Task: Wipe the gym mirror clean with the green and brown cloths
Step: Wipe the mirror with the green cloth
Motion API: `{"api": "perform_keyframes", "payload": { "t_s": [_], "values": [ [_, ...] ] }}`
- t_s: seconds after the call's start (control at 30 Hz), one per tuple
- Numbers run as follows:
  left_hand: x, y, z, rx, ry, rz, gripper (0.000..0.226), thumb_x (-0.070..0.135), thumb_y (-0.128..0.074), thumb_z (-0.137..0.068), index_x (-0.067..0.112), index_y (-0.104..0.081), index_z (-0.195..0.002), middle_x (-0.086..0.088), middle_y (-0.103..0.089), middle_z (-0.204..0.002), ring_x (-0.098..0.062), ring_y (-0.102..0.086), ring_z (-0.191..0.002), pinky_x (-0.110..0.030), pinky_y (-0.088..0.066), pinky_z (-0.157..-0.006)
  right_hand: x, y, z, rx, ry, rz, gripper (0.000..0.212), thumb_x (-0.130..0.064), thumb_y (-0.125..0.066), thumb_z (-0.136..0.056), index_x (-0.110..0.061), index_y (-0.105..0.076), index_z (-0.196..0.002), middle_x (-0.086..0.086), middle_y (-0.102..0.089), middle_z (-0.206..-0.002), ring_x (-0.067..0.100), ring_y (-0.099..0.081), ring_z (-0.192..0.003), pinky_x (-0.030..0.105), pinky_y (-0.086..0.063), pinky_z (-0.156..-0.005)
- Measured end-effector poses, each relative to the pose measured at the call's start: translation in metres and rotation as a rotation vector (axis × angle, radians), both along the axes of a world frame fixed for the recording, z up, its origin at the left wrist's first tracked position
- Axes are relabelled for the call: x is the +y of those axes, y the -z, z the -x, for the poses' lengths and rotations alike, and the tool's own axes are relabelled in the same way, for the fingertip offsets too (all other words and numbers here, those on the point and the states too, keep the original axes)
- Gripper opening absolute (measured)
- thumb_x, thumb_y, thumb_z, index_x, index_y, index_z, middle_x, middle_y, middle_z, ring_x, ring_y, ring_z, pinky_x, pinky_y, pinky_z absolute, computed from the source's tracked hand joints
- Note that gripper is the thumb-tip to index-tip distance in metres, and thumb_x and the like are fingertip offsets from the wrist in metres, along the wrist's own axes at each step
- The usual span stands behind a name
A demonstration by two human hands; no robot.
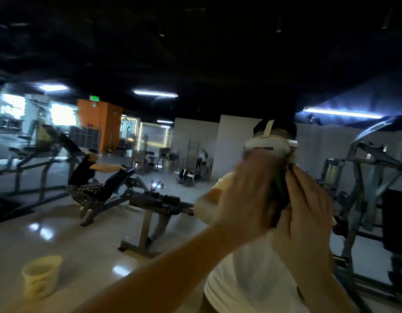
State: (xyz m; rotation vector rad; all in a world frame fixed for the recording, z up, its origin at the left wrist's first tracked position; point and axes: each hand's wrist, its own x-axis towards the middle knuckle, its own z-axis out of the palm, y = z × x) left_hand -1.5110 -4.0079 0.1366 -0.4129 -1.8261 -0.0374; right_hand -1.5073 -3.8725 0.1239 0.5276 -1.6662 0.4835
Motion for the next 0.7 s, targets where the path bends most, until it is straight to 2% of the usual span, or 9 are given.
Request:
{"api": "perform_keyframes", "payload": {
  "t_s": [0.07,0.1,0.2,0.3,0.37,0.43,0.57,0.6,0.7],
  "values": [
    [-0.009,-0.001,0.0,0.0,-0.081,0.354,0.08,0.052,-0.041,-0.107,0.006,-0.011,-0.164,-0.017,-0.006,-0.172,-0.03,-0.001,-0.159,-0.044,-0.003,-0.13,0.004,-0.006,-0.001,-0.01,0.001,0.025,0.06,-0.014,-0.032,-0.092,0.001,-0.05,-0.147,0.019,-0.049,-0.153,0.032,-0.042,-0.141,0.033,-0.017,-0.125],
    [-0.026,-0.012,0.001,0.012,-0.07,0.359,0.082,0.052,-0.045,-0.105,0.007,-0.012,-0.165,-0.017,-0.007,-0.172,-0.03,-0.001,-0.159,-0.046,-0.004,-0.13,0.006,-0.007,-0.002,-0.006,0.006,0.01,0.06,-0.014,-0.032,-0.092,0.001,-0.05,-0.147,0.019,-0.049,-0.153,0.032,-0.041,-0.141,0.029,-0.013,-0.125],
    [-0.099,-0.048,0.005,0.0,-0.039,-0.076,0.081,0.047,-0.056,-0.097,0.011,-0.023,-0.162,-0.011,-0.023,-0.166,-0.027,-0.02,-0.154,-0.046,-0.02,-0.128,0.006,-0.004,-0.003,-0.004,0.031,-0.064,0.06,-0.016,-0.032,-0.093,0.0,-0.051,-0.148,0.016,-0.047,-0.155,0.031,-0.038,-0.145,0.03,-0.012,-0.126],
    [-0.159,-0.08,0.01,0.095,-0.21,-0.677,0.077,0.05,-0.026,-0.105,0.004,-0.008,-0.164,-0.017,-0.007,-0.172,-0.031,-0.006,-0.159,-0.05,-0.01,-0.129,0.003,-0.004,-0.002,0.028,0.068,-0.09,0.057,-0.017,-0.033,-0.094,0.002,-0.055,-0.144,0.018,-0.05,-0.153,0.035,-0.041,-0.143,0.048,-0.026,-0.12],
    [-0.14,-0.085,0.014,0.112,-0.204,-0.859,0.077,0.052,-0.017,-0.106,0.003,-0.003,-0.164,-0.018,-0.001,-0.172,-0.032,0.001,-0.16,-0.053,-0.008,-0.128,0.0,-0.009,-0.002,0.063,0.092,-0.084,0.055,-0.018,-0.034,-0.095,0.0,-0.056,-0.142,0.018,-0.052,-0.15,0.035,-0.044,-0.139,0.051,-0.03,-0.115],
    [-0.087,-0.076,0.013,0.117,-0.131,-0.721,0.076,0.048,-0.023,-0.106,0.004,-0.001,-0.164,-0.016,0.004,-0.173,-0.03,0.007,-0.16,-0.049,-0.002,-0.13,-0.006,-0.021,-0.002,0.08,0.077,-0.08,0.054,-0.017,-0.035,-0.096,0.0,-0.055,-0.143,0.018,-0.053,-0.149,0.034,-0.045,-0.136,0.051,-0.033,-0.113],
    [-0.034,-0.045,0.007,0.065,-0.081,0.113,0.079,0.045,-0.043,-0.106,0.005,-0.007,-0.164,-0.018,-0.003,-0.171,-0.03,0.005,-0.159,-0.042,0.007,-0.129,-0.02,-0.046,0.001,0.106,0.082,-0.077,0.056,-0.014,-0.036,-0.09,0.002,-0.056,-0.14,0.022,-0.053,-0.147,0.033,-0.041,-0.136,0.047,-0.027,-0.114],
    [-0.052,-0.051,0.006,0.066,-0.086,0.203,0.08,0.047,-0.045,-0.106,0.007,-0.007,-0.164,-0.017,-0.006,-0.171,-0.03,0.001,-0.159,-0.042,0.004,-0.129,-0.023,-0.049,0.002,0.113,0.08,-0.078,0.055,-0.014,-0.036,-0.091,0.002,-0.056,-0.14,0.022,-0.053,-0.147,0.033,-0.041,-0.137,0.047,-0.026,-0.114],
    [-0.133,-0.069,0.006,0.015,-0.064,-0.094,0.083,0.047,-0.046,-0.1,0.013,-0.007,-0.164,-0.012,-0.011,-0.17,-0.027,-0.011,-0.157,-0.038,-0.007,-0.128,-0.026,-0.048,0.003,0.117,0.081,-0.098,0.053,-0.015,-0.037,-0.095,0.002,-0.055,-0.141,0.02,-0.05,-0.151,0.034,-0.042,-0.14,0.049,-0.028,-0.116]
  ]
}}
